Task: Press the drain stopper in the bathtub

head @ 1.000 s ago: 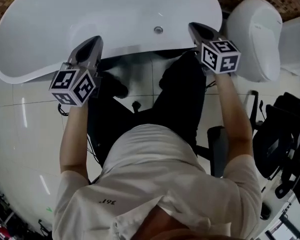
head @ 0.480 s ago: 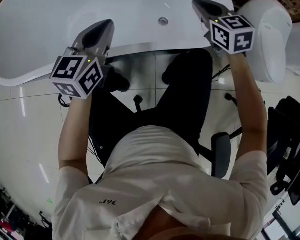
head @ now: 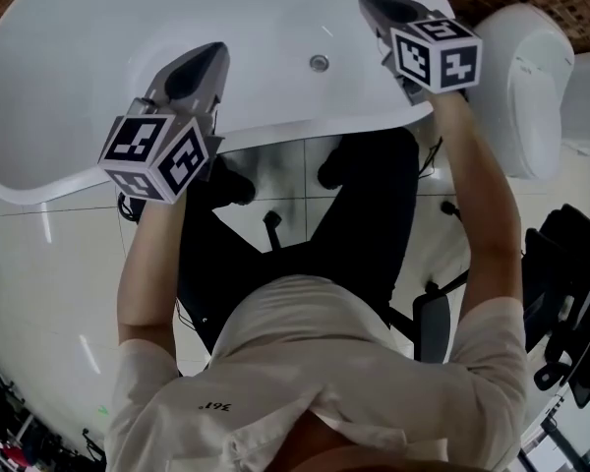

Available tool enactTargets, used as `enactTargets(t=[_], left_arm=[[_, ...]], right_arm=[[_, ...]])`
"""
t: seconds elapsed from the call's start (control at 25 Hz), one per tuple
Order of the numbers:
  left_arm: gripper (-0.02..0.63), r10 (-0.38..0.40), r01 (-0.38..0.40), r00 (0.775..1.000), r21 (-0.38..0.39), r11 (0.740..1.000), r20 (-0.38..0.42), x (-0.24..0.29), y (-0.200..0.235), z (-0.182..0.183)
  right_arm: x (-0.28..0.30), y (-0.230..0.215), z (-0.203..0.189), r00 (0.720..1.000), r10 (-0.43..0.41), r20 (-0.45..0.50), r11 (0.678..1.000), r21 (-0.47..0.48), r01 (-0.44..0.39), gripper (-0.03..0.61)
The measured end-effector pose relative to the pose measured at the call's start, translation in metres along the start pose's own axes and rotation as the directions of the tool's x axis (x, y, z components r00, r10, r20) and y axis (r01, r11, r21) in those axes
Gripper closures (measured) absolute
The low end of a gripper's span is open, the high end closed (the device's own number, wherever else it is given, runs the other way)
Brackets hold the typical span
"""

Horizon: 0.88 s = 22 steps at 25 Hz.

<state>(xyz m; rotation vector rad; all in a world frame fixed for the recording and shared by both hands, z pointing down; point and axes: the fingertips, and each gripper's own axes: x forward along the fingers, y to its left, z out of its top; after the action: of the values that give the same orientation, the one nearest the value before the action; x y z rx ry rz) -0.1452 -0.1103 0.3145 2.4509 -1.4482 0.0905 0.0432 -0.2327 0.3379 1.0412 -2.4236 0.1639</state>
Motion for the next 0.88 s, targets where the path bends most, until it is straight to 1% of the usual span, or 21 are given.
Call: enactTargets(t=[0.16,0.36,0.44,0.56,0.68,0.76,0.88], left_arm=[[0.609,-0.005,0.005,1.000,0.022,1.000,-0.001,0.006,-0.004,0.017],[0.609,0.005,-0.007,0.999,0.050,0.999,0.038,0.012,0.000,0.055],[0.609,0.004,-0.007,0.999,0.050,0.999,0.044,0.018,-0.002,0.060],[0.609,-0.008,0.006,1.000,0.046,0.999,0.029,0.034,-0.001,0.056],[0.609,-0.017,0.017,1.000,0.031,0.999,0.010,0.050,0.003,0.049],[0.609,-0.009,0.010,1.000,0.014,1.000,-0.008,0.058,0.006,0.037],[0.609,-0.003,0.003,0.999,-0.016,1.000,-0.044,0.072,0.007,0.015]], right_arm=[[-0.002,-0.003,0.006,1.000,-0.002,0.003,1.000,0.002,0.002,0.540],[-0.007,-0.012,0.038,0.999,-0.022,0.043,0.999,-0.040,0.023,0.540],[-0.004,-0.016,0.044,0.998,-0.031,0.051,0.999,-0.039,0.033,0.541],[0.012,-0.023,0.043,0.998,-0.045,0.043,0.999,-0.024,0.046,0.541],[0.036,-0.027,0.034,0.999,-0.048,0.010,0.999,-0.022,0.048,0.541],[0.054,-0.027,0.018,0.999,-0.040,-0.028,0.999,-0.014,0.040,0.541],[0.078,-0.032,-0.018,0.994,-0.031,-0.105,0.999,0.014,0.033,0.541]])
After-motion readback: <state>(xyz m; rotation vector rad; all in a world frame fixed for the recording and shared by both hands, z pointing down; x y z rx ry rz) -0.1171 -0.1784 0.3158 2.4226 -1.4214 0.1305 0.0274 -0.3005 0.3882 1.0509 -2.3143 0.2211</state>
